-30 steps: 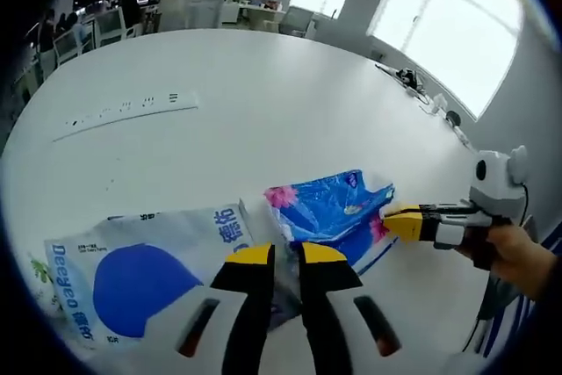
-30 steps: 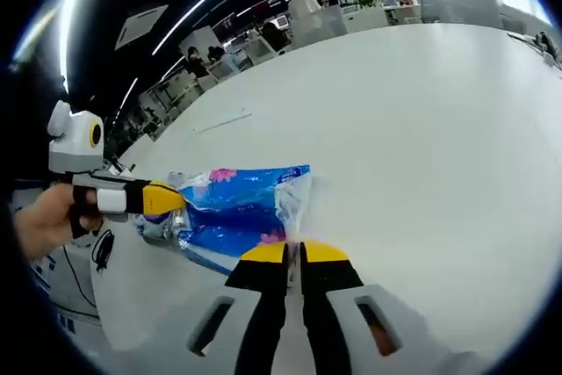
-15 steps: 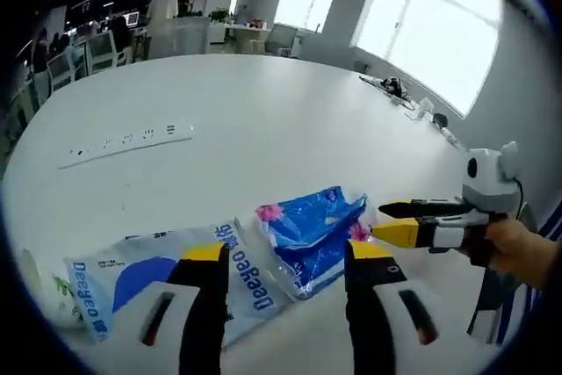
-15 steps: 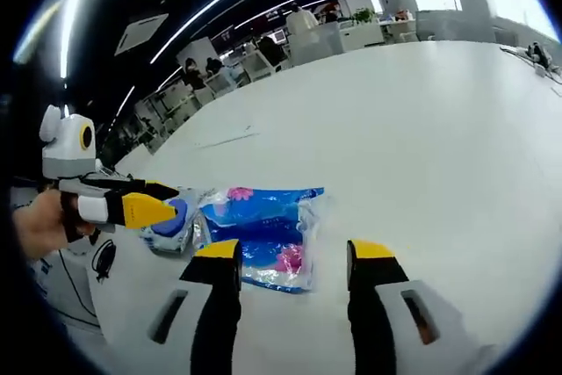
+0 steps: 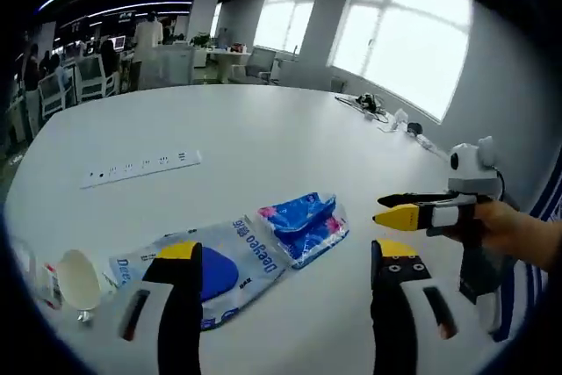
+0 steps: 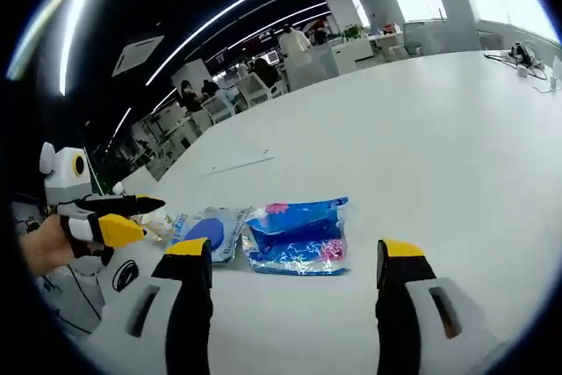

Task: Arrange the tabletop items into an orderly group along one side of the table until the central work area is clear of visible clutter.

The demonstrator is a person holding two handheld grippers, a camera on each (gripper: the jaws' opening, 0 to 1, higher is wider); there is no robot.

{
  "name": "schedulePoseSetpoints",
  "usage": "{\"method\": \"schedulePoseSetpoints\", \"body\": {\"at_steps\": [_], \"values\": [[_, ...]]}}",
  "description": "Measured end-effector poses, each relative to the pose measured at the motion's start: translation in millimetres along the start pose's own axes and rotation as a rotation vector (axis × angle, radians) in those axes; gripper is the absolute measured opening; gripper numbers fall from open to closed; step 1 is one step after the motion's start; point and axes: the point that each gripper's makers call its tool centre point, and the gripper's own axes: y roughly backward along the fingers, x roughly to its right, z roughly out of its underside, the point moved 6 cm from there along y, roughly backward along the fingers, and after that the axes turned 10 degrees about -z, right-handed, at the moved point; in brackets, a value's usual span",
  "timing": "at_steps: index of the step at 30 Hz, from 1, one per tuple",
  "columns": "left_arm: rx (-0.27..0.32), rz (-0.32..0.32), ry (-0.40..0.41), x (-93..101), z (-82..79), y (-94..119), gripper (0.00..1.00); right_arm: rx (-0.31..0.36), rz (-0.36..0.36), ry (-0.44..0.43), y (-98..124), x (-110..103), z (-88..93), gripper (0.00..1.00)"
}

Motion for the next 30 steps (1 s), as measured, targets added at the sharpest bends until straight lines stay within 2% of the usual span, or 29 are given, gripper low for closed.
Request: {"method": "schedulePoseSetpoints", "body": {"at_steps": [2,6,13,15,20,26,30], "values": [[0.018,-0.009,0.01,-9.0,0.8,11,0.8,-0.001,-0.012,0.012,7,-14,1.0,0.78],[0.037,-0.024,0.031,-19.9,7.1,28,0.8,0.02,-0.032,0.001,18,-24,3.9,0.78],[0.041,-0.029,0.067,-32.7,26.0,45,0.81,0.028,-0.021,-0.023,34,-24,13.7,0.77],[0.046,-0.041,0.079,-39.7,27.2,50,0.8,0.024,-0.022,-0.023,38,-35,16.6,0.76],[0.065,-0.07,0.084,-59.8,30.9,61,0.8,0.004,-0.024,-0.014,39,-44,23.9,0.75],[0.055,-0.107,0.126,-80.9,44.0,70,0.79,0.0,-0.025,-0.069,34,-47,34.2,0.73],[0.044,-0.127,0.138,-90.1,53.7,80,0.79,0.024,-0.034,-0.105,30,-53,34.1,0.73]]}}
